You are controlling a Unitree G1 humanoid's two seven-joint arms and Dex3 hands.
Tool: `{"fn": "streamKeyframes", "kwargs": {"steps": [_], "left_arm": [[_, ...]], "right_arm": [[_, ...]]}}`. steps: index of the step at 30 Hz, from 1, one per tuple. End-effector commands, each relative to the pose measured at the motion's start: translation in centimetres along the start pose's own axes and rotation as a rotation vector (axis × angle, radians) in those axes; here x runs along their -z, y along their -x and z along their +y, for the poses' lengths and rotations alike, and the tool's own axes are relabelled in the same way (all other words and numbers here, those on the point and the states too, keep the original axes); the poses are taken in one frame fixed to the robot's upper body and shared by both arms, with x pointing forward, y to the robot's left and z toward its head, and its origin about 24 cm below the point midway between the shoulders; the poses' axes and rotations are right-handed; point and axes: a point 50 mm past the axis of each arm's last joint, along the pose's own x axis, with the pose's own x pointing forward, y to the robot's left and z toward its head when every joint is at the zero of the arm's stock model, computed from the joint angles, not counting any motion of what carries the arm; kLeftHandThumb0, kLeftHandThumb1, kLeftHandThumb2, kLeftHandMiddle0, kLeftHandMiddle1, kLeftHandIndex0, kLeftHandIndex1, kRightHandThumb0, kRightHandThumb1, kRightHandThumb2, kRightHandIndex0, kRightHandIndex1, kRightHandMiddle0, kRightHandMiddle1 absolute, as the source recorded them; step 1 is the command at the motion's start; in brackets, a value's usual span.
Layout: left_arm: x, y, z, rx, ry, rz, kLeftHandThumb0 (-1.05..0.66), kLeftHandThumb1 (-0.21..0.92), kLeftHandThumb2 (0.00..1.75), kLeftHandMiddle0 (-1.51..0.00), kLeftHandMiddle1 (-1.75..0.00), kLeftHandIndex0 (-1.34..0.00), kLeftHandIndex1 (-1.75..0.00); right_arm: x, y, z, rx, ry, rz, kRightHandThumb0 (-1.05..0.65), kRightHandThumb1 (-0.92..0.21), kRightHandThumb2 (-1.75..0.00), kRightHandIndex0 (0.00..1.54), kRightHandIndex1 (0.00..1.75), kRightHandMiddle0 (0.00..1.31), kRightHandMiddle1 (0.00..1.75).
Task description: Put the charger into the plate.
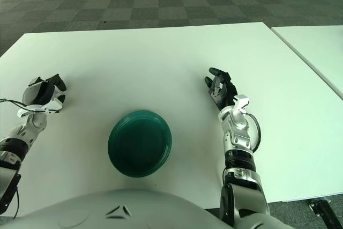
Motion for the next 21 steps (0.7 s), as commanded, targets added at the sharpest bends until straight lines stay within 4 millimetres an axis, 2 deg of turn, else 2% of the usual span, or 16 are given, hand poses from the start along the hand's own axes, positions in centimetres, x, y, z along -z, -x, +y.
{"fn": "streamKeyframes", "kwargs": {"steps": [1,21], "left_arm": [[2.07,3.33,-4.18,0.217,-0.038,0.086,0.0,-0.05,1.67,-0.94,-1.55,-0.68,-1.75],[1.45,3.38,-3.45,0.249,0.025,0.098,0.0,-0.03,1.64,-0.93,-1.54,-0.66,-1.75]], "right_arm": [[3.36,1.39,-0.58,0.036,-0.039,0.152,-0.69,-0.92,-0.82,0.35,0.08,0.0,1.02],[3.3,1.17,-0.67,0.037,-0.039,0.152,-0.69,-0.92,-0.82,0.35,0.07,0.0,1.02]]}}
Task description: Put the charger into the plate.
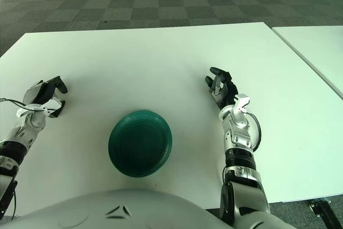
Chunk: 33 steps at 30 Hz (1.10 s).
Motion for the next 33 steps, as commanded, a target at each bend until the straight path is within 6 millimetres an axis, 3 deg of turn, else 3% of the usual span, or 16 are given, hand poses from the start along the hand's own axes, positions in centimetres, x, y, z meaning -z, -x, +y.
{"fn": "streamKeyframes", "kwargs": {"steps": [1,11,28,33], "left_arm": [[1.5,2.5,-3.5,0.156,-0.022,0.064,0.0,-0.03,1.63,-0.93,-1.53,-0.66,-1.75],[-0.8,2.6,-1.2,0.091,-0.029,0.009,0.0,-0.02,1.62,-0.94,-1.51,-0.65,-1.75],[-5.2,4.5,2.0,-0.024,-0.052,-0.18,0.0,0.04,1.61,-0.83,-1.66,-0.6,-1.75],[-7.9,5.7,4.0,-0.067,-0.074,-0.269,0.0,0.05,1.6,-0.83,-1.67,-0.59,-1.75]], "right_arm": [[3.3,1.4,-0.6,0.032,-0.037,0.15,-0.69,-0.92,-0.82,0.35,0.07,0.0,1.02],[3.3,1.4,-0.7,0.032,-0.037,0.15,-0.69,-0.92,-0.82,0.35,0.07,0.0,1.02],[3.3,1.5,-0.9,0.032,-0.037,0.15,-0.69,-0.92,-0.82,0.35,0.07,0.0,1.02],[3.3,1.6,-0.8,0.032,-0.037,0.149,-0.69,-0.92,-0.82,0.35,0.07,0.0,1.02]]}}
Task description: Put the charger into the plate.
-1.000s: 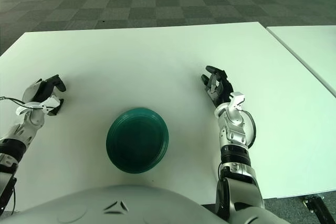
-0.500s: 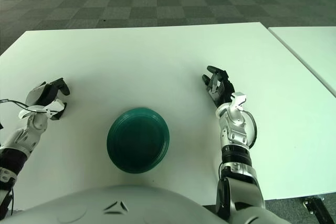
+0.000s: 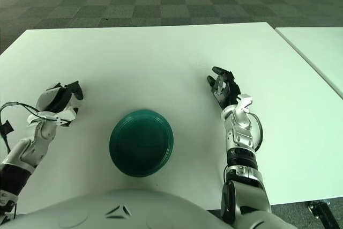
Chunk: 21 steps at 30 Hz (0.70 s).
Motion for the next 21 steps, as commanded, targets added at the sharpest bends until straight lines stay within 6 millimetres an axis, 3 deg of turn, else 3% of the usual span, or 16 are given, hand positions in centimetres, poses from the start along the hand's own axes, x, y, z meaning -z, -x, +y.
{"fn": "streamKeyframes", "kwargs": {"steps": [1,21], "left_arm": [[-2.4,0.5,2.3,-0.052,-0.013,-0.072,0.0,0.05,1.6,-0.83,-1.67,-0.59,-1.75],[-5.7,2.2,6.5,-0.121,-0.178,-0.212,0.0,0.06,1.61,-0.8,-1.72,-0.59,-1.75]], "right_arm": [[3.5,1.6,-0.4,0.029,-0.041,0.156,-0.69,-0.92,-0.82,0.35,0.07,0.0,1.02],[3.6,1.8,-0.3,0.028,-0.041,0.154,-0.69,-0.92,-0.82,0.35,0.07,0.0,1.02]]}}
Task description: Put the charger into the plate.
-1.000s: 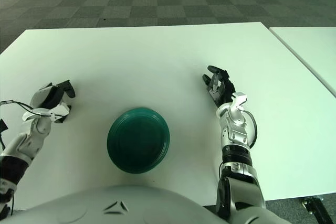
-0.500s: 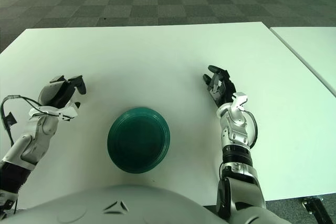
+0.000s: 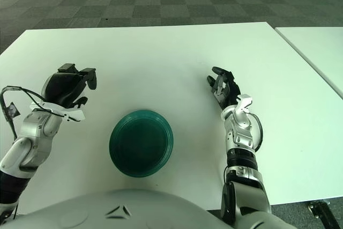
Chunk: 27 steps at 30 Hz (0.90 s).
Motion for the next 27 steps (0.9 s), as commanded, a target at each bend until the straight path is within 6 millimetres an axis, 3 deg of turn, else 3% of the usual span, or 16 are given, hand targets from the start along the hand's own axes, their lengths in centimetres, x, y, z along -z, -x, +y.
{"fn": "streamKeyframes", "kwargs": {"steps": [1,15,23,27], "left_arm": [[0.0,0.0,0.9,-0.019,-0.043,-0.01,0.0,0.06,1.61,-0.8,-1.72,-0.59,-1.75],[-1.8,0.1,2.9,-0.024,-0.106,-0.075,0.0,0.05,1.63,-0.81,-1.72,-0.59,-1.75],[-3.5,0.2,2.8,-0.019,-0.16,-0.131,0.0,-0.01,1.69,-0.82,-1.74,-0.65,-1.75],[-5.3,0.3,3.1,-0.022,-0.174,-0.18,0.0,-0.02,1.7,-0.83,-1.75,-0.66,-1.74]], "right_arm": [[3.4,1.5,-0.2,0.026,-0.044,0.15,-0.69,-0.92,-0.82,0.35,0.07,0.0,1.02],[3.5,1.8,-0.1,0.025,-0.044,0.15,-0.69,-0.92,-0.82,0.35,0.07,0.0,1.02],[3.6,2.0,0.0,0.025,-0.044,0.148,-0.69,-0.92,-0.82,0.35,0.07,0.0,1.02],[3.6,2.1,0.0,0.024,-0.044,0.147,-0.69,-0.92,-0.82,0.35,0.07,0.0,1.02]]}}
